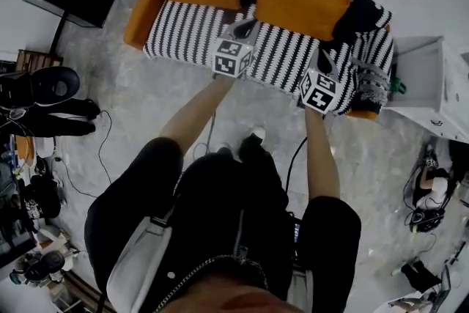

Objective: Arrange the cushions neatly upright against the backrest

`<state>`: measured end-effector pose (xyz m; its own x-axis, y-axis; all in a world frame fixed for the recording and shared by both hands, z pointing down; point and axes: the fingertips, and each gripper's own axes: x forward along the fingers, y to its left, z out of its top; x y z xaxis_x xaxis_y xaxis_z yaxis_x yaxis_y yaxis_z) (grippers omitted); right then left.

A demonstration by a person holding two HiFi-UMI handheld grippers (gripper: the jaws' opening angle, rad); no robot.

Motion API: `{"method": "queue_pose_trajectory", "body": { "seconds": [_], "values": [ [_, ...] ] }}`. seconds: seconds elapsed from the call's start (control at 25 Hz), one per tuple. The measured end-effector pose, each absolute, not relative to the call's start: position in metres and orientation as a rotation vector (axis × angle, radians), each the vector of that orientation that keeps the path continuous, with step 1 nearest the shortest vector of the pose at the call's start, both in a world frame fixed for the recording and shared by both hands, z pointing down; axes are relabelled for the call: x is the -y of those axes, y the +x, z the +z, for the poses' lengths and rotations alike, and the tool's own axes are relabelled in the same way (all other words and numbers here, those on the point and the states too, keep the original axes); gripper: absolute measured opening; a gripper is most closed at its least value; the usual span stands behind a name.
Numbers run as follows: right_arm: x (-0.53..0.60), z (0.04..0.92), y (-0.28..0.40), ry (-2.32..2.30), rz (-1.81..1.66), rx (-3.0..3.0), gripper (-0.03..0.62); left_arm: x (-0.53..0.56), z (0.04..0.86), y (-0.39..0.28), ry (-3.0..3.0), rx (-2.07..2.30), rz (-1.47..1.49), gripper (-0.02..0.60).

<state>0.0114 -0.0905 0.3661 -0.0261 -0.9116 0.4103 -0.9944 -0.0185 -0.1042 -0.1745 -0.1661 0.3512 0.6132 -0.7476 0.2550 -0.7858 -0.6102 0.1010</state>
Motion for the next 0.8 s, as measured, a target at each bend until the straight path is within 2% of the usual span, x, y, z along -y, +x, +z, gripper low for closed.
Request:
{"method": "queue_pose_trajectory", "body": {
  "seconds": [0.2,0.56,0.8],
  "values": [
    [0.040,0.355,-0.051,1.966,0.494,2.101,0.002,0.106,0.347,-0.208,2.582,1.276,0.239,0.011],
    [-0.046,0.357,-0.142,1.844,0.503,2.162,0.002,-0.002,0.359,-0.276,2.618,1.215,0.342,0.011],
    [-0.104,0.354,-0.181,1.794,0.470,2.170,0.002,-0.063,0.369,-0.306,2.605,1.203,0.351,0.011]
  ]
}}
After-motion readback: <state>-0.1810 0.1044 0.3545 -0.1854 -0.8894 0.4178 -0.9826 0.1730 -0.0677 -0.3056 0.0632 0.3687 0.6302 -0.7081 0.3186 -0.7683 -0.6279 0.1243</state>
